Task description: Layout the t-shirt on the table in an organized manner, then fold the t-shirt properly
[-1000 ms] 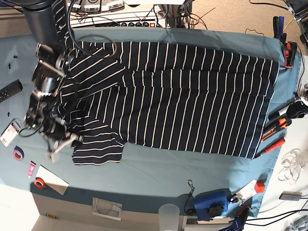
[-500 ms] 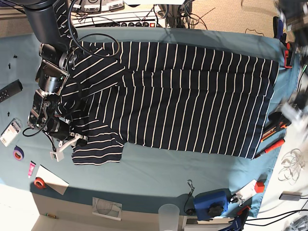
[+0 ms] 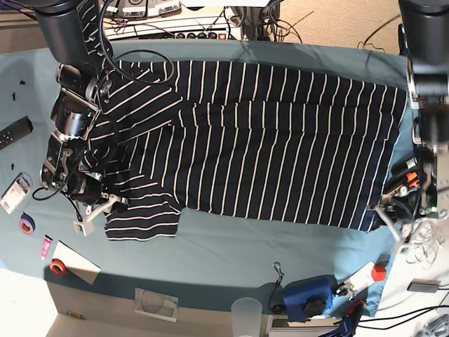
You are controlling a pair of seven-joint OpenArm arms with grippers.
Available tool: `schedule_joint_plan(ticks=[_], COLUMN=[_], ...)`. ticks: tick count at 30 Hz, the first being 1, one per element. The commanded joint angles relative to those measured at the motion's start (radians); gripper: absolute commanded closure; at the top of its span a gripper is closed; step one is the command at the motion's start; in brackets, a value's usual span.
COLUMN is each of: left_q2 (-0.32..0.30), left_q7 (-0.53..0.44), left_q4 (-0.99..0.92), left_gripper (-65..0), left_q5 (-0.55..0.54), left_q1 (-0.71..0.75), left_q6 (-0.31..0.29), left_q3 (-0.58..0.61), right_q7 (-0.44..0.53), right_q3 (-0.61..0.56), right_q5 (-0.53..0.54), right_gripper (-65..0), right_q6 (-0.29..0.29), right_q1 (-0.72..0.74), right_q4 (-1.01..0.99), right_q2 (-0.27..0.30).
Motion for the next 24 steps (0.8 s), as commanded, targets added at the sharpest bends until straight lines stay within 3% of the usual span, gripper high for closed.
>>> schedule_joint_plan(ticks=[1, 5, 11, 14, 19, 24], left_q2=[-0.022, -0.006, 0.068, 0.115, 0.127, 0.121], left_q7=[-0.033, -0.04, -0.09, -0.095, -0.104, -0.105], left_q4=[-0.031, -0.163, -0.194, -0.197, -0.205, -0.205], left_gripper=[-22.6, -22.6, -21.3, -20.1, -20.2, -20.2], left_q5=[-0.009, -0.008, 0.036, 0.139, 0.154, 0.217], left_q1=[-0.06, -0.124, -0.13, -0.127, -0.13, -0.128], left_q6=[-0.021, -0.072, -0.064, 0.007, 0.138, 0.142], left_q3=[-0.007, -0.007, -0.007, -0.007, -0.007, -0.007], right_q7=[-0.011, -0.009, -0.018, -0.049, -0.088, -0.087], right_q3=[-0.001, -0.001, -0.001, -0.001, -0.001, -0.001], right_q5=[-0.002, 0.014, 0.062, 0.061, 0.061, 0.062], right_gripper=[-17.1, -17.1, -17.1, -17.1, -17.1, -17.1], right_q6=[0.002, 0.002, 0.002, 0.002, 0.002, 0.002], right_q1=[0.024, 0.025, 0.025, 0.025, 0.024, 0.025], right_q4=[0.011, 0.011, 0.011, 0.011, 0.011, 0.011], right_q2=[0.011, 0.01, 0.011, 0.01, 0.013, 0.028])
